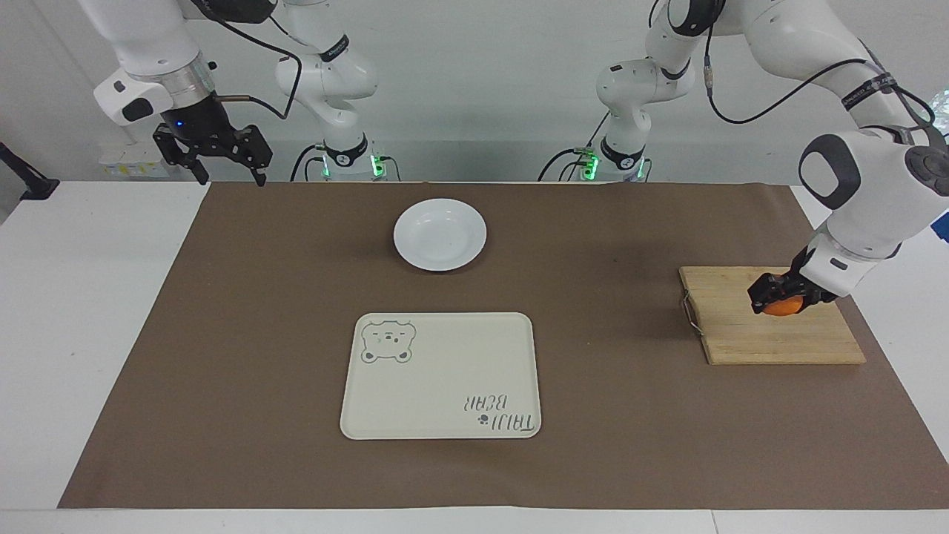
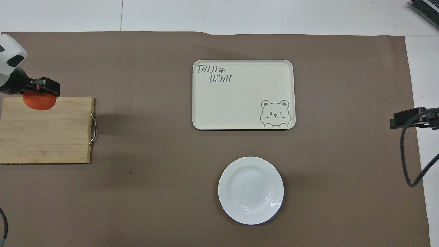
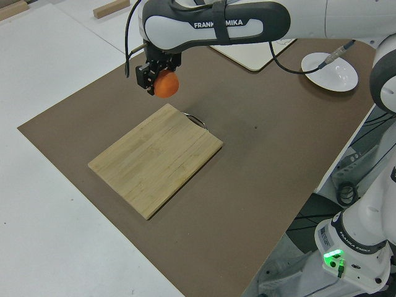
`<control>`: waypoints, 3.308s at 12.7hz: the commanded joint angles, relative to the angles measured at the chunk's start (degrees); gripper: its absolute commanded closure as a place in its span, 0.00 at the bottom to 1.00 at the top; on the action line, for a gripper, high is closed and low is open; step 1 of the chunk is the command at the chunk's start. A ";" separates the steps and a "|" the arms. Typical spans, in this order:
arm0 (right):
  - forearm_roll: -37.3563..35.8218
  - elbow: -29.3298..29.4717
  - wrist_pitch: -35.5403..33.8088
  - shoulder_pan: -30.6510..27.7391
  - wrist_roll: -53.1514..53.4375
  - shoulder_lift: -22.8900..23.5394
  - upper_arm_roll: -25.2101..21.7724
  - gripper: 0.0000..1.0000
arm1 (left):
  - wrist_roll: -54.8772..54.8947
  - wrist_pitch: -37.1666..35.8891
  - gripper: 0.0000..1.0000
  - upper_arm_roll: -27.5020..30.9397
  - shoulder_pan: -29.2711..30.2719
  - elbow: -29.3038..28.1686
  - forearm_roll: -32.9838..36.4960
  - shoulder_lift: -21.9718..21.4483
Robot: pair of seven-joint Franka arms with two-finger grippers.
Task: Place orange and plate with both arms
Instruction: 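Carry the orange to the white plate and release it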
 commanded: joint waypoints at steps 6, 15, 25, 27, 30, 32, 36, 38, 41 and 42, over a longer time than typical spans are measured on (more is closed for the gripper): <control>-0.21 -0.35 0.46 -0.24 0.79 -0.64 0.28 0.00 | -14.17 -7.56 1.00 0.23 -10.32 0.47 0.55 -6.27; -0.12 -0.35 0.46 -0.33 0.79 -0.64 0.28 0.00 | -38.60 -2.30 1.00 -0.03 -31.32 -5.14 0.20 -6.97; -0.12 -0.35 0.46 -0.24 0.79 -0.55 0.28 0.00 | -65.42 25.57 1.00 -0.56 -55.94 -20.35 -2.08 -0.65; -0.12 -0.35 0.46 -0.33 0.79 -0.64 0.28 0.00 | -67.80 29.78 1.00 -0.56 -57.28 -22.62 -2.08 0.94; -0.12 -0.35 0.46 -0.24 0.79 -0.64 0.28 0.00 | -69.39 30.51 0.01 -0.56 -59.12 -24.31 -2.17 0.06; -0.21 -0.35 0.46 -0.24 0.79 -0.64 0.28 0.00 | -68.70 30.06 0.00 -0.39 -58.34 -23.61 -2.08 -0.63; -0.12 -0.35 0.46 -0.24 0.79 -0.55 0.28 0.00 | -57.92 23.92 0.00 -0.12 -48.96 -22.04 -2.08 -5.38; -0.12 -0.35 0.46 -0.24 0.79 -0.64 0.28 0.00 | -48.27 23.56 0.00 -0.04 -42.55 -20.80 -2.08 -4.86; -0.12 -0.35 0.46 -0.24 0.79 -0.64 0.28 0.00 | -34.63 20.67 0.00 -0.12 -31.91 -18.96 -2.08 -4.86; -0.12 -0.35 0.46 -0.33 0.79 -0.64 0.28 0.00 | -30.76 19.87 0.00 -0.21 -28.49 -17.91 -2.17 -4.69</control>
